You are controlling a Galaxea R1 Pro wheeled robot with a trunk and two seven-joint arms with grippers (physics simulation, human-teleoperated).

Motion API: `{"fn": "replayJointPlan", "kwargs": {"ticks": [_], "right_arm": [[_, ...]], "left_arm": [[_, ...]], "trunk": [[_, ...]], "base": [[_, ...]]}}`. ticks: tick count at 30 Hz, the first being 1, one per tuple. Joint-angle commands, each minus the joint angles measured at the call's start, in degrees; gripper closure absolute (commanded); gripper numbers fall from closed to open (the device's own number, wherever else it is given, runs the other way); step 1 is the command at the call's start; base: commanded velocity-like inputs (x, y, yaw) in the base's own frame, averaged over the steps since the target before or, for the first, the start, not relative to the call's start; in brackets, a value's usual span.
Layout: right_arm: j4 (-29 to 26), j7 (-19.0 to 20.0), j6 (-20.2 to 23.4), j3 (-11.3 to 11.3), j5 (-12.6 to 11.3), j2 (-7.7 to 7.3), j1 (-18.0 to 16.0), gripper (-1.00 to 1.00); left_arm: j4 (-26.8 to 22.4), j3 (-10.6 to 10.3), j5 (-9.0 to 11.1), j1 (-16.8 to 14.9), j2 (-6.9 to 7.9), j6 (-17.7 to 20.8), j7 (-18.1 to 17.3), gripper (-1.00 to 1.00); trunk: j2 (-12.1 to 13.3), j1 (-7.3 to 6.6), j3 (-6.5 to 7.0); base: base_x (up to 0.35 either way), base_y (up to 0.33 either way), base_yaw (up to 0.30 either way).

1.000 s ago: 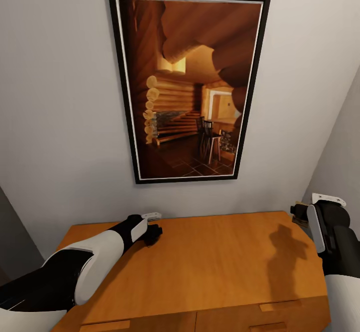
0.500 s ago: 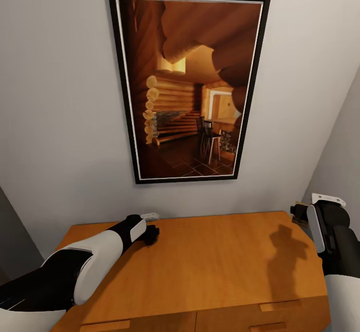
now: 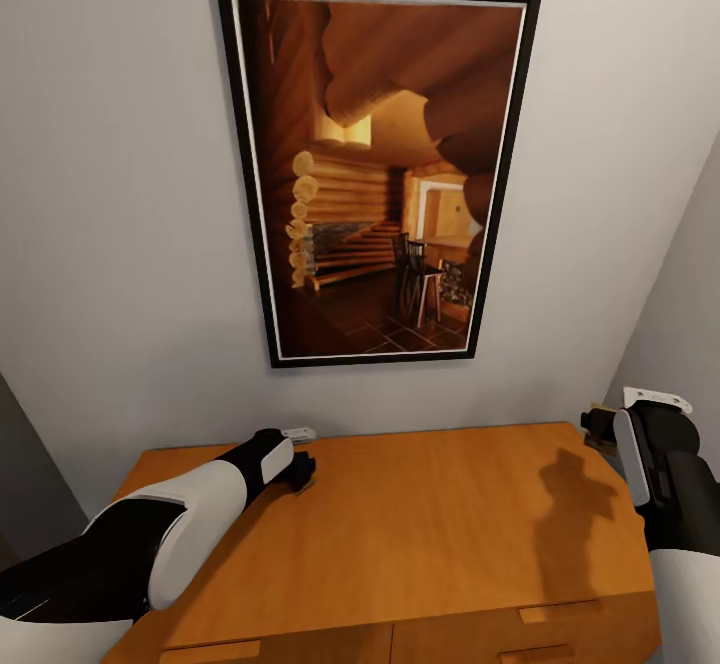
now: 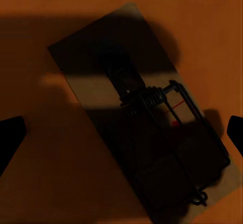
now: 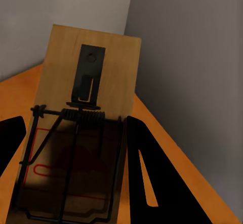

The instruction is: Take the four mousetraps from the cabinet in the bathroom and place them on the bathroom floor. Make sure all four end up on the same floor surface, and ensure that at least two of them are either under or directly next to the same bathroom sink.

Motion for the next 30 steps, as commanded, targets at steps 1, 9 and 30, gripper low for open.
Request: {"fn": "replayJointPlan", "kwargs": {"ticks": [1,9,30], "right_arm": [[0.0,-0.5,0.2,0.0,-0.5,-0.02,-0.1,1.00],[0.0,-0.5,0.2,0.0,-0.5,0.00,-0.1,1.00],[0.0,-0.5,0.2,0.0,-0.6,0.00,-0.1,1.00]], "left_arm": [[-0.1,-0.4,0.6,0.0,-0.03,0.3,0.3,-1.00],[-0.1,-0.4,0.6,0.0,-0.15,0.3,-0.2,-1.00],[0.0,-0.3,0.7,0.0,-0.25,0.2,-0.2,-1.00]], "trunk": [[-0.1,0.03,-0.13],[-0.1,0.03,-0.13],[-0.1,0.03,-0.13]], "base": [[0.000,0.000,0.000],[0.000,0.000,0.000],[0.000,0.000,0.000]]}}
